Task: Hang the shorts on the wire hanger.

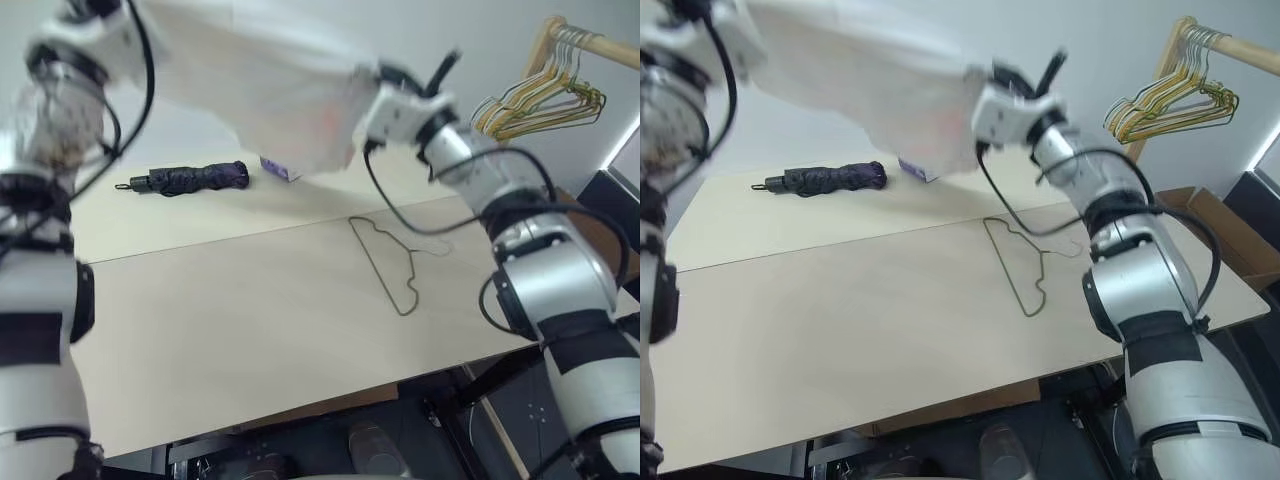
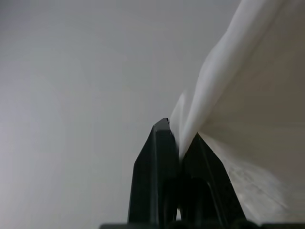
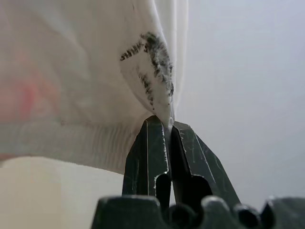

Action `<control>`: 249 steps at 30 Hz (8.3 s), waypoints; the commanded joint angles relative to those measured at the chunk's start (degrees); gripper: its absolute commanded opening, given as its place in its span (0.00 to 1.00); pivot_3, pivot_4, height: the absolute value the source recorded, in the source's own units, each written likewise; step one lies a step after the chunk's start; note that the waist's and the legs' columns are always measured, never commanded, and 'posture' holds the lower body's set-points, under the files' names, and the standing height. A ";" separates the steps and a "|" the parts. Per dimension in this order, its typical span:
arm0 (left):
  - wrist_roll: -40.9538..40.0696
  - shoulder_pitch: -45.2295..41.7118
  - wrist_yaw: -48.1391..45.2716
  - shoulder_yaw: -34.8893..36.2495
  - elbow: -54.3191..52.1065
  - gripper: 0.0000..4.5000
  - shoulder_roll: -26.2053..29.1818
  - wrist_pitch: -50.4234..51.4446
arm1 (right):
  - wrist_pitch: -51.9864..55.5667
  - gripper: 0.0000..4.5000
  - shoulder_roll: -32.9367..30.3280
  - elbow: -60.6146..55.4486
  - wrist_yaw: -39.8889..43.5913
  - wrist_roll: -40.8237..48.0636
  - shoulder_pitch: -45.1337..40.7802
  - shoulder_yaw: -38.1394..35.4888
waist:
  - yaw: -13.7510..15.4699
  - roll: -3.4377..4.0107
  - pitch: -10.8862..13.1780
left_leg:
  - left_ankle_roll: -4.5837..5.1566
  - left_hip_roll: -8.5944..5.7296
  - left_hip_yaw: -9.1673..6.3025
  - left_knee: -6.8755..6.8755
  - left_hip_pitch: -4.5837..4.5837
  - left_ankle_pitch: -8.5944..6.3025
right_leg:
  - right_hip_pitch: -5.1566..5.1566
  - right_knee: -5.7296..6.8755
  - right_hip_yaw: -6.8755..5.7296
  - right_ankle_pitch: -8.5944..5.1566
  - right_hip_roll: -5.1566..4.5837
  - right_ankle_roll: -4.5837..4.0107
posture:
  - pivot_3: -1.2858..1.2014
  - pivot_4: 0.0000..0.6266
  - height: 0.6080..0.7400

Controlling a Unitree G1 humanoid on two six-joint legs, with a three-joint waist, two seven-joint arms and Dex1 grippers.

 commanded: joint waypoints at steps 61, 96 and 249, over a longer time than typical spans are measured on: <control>-39.89 97.23 -81.90 37.59 -83.26 0.72 15.86 31.42 | -4.05 0.80 -22.43 -56.88 35.65 8.39 52.39 2.18 | 5.88 -0.02 0.06 | -0.62 0.82 0.27 -1.00 1.62 -0.30 | 1.67 -0.96 -0.11 -0.59 0.32 -1.21 | 0.43 0.03 1.00; -63.51 49.97 -54.43 20.80 -78.52 0.85 -7.04 68.04 | 100.02 0.88 -10.02 -67.50 38.99 35.94 42.97 -14.23 | 2.05 0.12 -0.10 | -0.53 0.81 0.09 -0.02 0.66 -0.82 | 1.19 -0.97 -0.51 -0.43 0.28 -0.68 | 0.38 0.00 1.00; -37.41 15.56 -72.37 13.05 -30.94 0.79 -9.18 41.10 | 86.67 0.00 -32.85 -84.87 76.98 51.06 49.37 -19.71 | -1.96 -0.04 -0.07 | 0.32 0.70 0.35 0.84 -0.19 -0.89 | 0.60 -0.96 -0.22 -0.03 0.14 0.07 | 0.37 0.00 1.00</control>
